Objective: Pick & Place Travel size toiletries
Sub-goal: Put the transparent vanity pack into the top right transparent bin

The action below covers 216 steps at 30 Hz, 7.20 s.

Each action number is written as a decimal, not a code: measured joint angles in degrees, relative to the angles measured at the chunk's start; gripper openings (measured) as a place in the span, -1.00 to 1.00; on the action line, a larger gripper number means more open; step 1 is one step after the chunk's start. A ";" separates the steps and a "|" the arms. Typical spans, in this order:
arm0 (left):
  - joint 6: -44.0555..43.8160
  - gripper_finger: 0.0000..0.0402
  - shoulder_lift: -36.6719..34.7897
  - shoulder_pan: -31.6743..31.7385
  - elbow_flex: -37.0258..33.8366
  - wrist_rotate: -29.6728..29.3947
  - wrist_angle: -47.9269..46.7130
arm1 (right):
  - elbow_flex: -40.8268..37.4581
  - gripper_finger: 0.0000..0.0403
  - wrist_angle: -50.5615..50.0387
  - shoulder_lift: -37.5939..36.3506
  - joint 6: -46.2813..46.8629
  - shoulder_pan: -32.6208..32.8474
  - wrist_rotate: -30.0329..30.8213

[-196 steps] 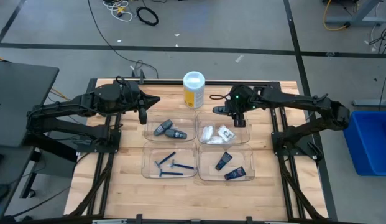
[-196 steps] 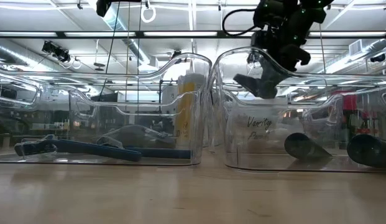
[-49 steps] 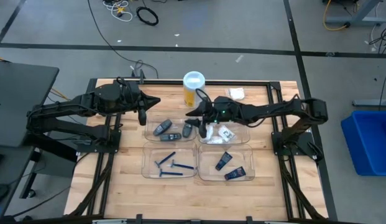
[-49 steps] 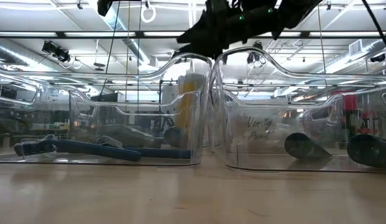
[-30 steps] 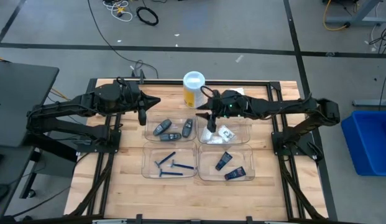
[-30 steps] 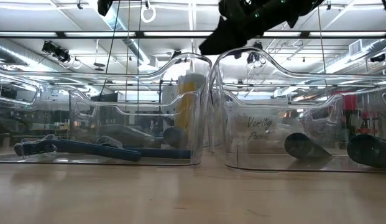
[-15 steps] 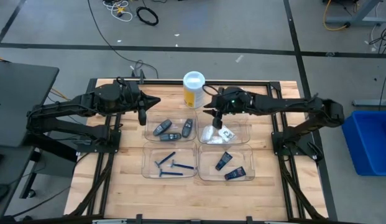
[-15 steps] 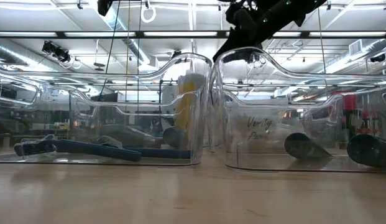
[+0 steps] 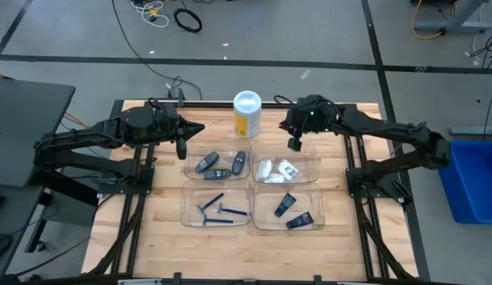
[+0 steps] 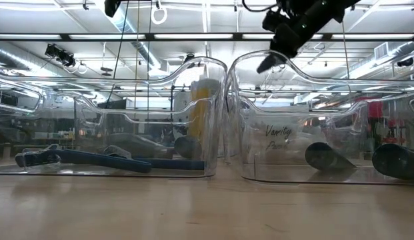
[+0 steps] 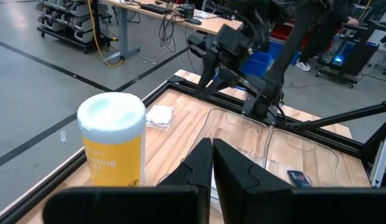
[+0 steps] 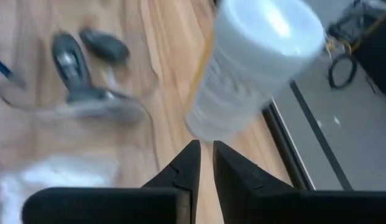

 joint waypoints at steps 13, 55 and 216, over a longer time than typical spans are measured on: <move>-0.02 -0.89 0.00 0.00 0.00 -0.02 -0.02 | -0.11 -0.76 -10.66 -0.24 -11.02 -11.97 1.18; -0.04 -0.89 0.02 0.00 0.01 -1.99 -0.11 | -7.45 -0.02 0.26 14.08 -29.95 -18.80 8.06; -4.33 -0.89 0.02 -0.01 0.00 -4.30 -0.87 | -15.39 -1.00 13.94 -2.72 -47.32 -15.29 0.47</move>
